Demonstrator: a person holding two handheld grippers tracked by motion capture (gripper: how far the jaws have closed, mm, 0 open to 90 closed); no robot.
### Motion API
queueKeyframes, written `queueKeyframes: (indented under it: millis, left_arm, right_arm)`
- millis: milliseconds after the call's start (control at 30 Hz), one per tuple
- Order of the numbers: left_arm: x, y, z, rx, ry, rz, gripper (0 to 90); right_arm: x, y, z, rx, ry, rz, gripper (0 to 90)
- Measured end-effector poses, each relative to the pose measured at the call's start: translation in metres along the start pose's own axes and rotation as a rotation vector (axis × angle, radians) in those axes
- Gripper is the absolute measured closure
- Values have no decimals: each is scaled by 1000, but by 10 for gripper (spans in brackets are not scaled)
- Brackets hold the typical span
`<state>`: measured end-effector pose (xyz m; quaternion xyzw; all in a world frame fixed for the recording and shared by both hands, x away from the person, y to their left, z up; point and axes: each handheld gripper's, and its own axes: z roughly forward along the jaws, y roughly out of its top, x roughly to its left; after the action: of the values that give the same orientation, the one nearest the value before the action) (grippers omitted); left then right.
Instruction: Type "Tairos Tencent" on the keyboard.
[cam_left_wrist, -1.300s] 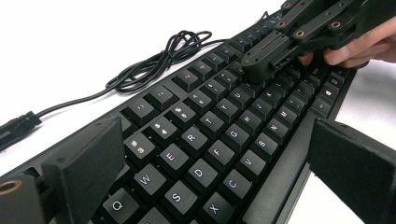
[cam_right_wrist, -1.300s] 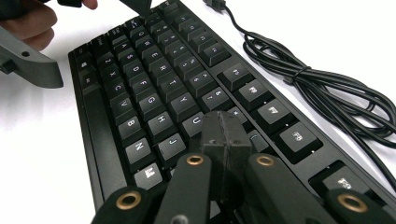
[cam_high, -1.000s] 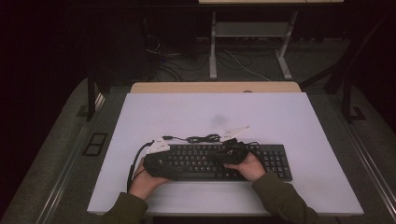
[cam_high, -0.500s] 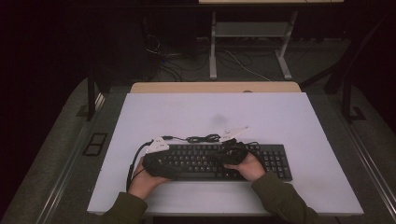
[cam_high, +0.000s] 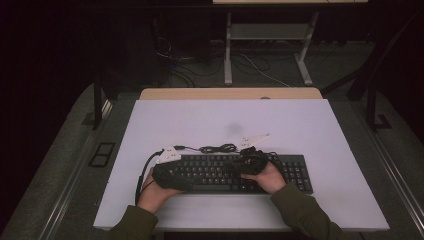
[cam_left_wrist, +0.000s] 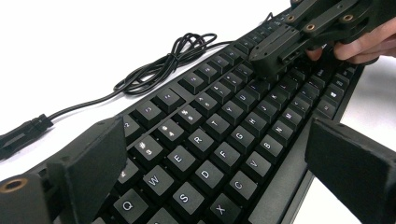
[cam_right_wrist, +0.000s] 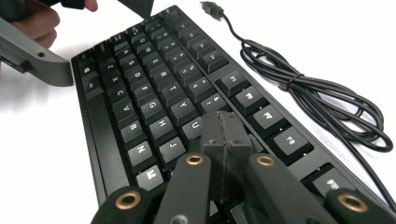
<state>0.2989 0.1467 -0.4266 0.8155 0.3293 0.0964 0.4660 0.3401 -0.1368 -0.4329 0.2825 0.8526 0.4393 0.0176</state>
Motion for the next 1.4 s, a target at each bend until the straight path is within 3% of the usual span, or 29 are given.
queueKeyframes:
  millis: [533,1400]
  left_arm:
    - [5,4,-1,-10,12,-1,218]
    - [9,9,7,39,5,16,704]
  right_arm:
    - [-6,2,-13,-64,22,22,689]
    - [-12,4,-22,-115,19,42,350]
